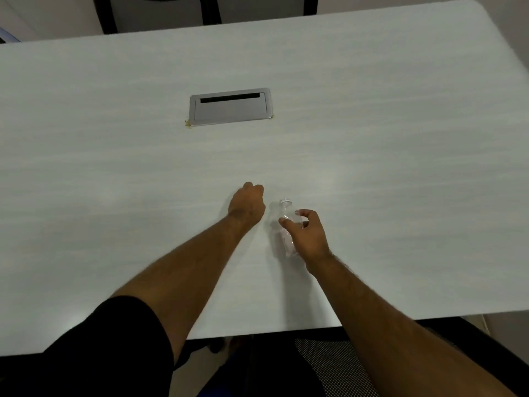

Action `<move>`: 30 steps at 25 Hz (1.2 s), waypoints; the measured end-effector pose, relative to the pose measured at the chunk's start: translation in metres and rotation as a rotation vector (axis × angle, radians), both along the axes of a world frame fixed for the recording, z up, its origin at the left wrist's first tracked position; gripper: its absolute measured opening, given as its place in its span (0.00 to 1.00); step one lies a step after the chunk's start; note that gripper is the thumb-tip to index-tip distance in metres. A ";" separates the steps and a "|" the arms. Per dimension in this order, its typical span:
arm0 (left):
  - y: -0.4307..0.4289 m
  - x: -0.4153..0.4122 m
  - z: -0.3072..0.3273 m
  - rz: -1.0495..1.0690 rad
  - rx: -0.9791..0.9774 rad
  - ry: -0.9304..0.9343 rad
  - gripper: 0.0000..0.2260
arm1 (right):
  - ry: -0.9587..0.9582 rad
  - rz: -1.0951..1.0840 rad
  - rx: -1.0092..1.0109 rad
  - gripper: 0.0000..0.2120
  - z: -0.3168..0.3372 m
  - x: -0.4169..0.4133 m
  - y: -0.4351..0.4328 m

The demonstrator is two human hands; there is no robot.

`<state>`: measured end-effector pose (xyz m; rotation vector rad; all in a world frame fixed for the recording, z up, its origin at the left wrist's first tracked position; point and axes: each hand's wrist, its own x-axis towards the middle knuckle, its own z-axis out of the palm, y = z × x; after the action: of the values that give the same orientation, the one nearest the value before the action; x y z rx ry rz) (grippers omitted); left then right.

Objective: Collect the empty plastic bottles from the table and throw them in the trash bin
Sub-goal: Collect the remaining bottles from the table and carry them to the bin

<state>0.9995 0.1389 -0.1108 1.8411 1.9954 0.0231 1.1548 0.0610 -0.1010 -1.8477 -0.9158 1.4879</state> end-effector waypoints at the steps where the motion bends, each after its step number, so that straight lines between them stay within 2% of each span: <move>1: -0.010 0.004 0.003 0.089 -0.005 -0.130 0.12 | 0.013 0.004 0.004 0.26 0.002 0.003 -0.003; 5: -0.044 0.014 0.045 0.656 -0.048 -0.876 0.05 | 0.101 -0.004 0.041 0.27 0.022 0.004 -0.027; 9: -0.078 0.010 0.096 0.731 -0.035 -1.174 0.04 | 0.175 -0.030 0.096 0.19 0.058 -0.012 -0.057; 12: -0.110 0.009 0.127 0.623 -0.033 -1.261 0.00 | 0.147 -0.037 0.186 0.17 0.081 -0.022 -0.089; 16: -0.140 0.018 0.150 0.487 -0.076 -1.310 0.09 | -0.072 0.011 0.331 0.23 0.100 -0.016 -0.124; 20: -0.164 0.050 0.169 0.387 -0.110 -1.345 0.07 | -0.325 0.040 0.410 0.28 0.128 0.012 -0.155; 23: -0.181 0.089 0.178 0.433 -0.068 -1.383 0.05 | -0.578 -0.062 0.464 0.30 0.141 0.037 -0.173; 26: -0.198 0.138 0.183 0.533 -0.033 -1.353 0.10 | -0.872 -0.055 0.582 0.31 0.144 0.070 -0.188; 28: -0.203 0.170 0.188 0.541 -0.038 -1.351 0.08 | -0.886 -0.100 0.604 0.30 0.144 0.102 -0.191; 30: -0.203 0.200 0.191 0.483 -0.128 -1.411 0.03 | -0.726 -0.175 0.531 0.29 0.147 0.143 -0.192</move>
<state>1.1993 -0.0646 0.0798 0.7040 1.2182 0.9887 1.2977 -0.1311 0.0458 -1.9820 -1.2744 0.3715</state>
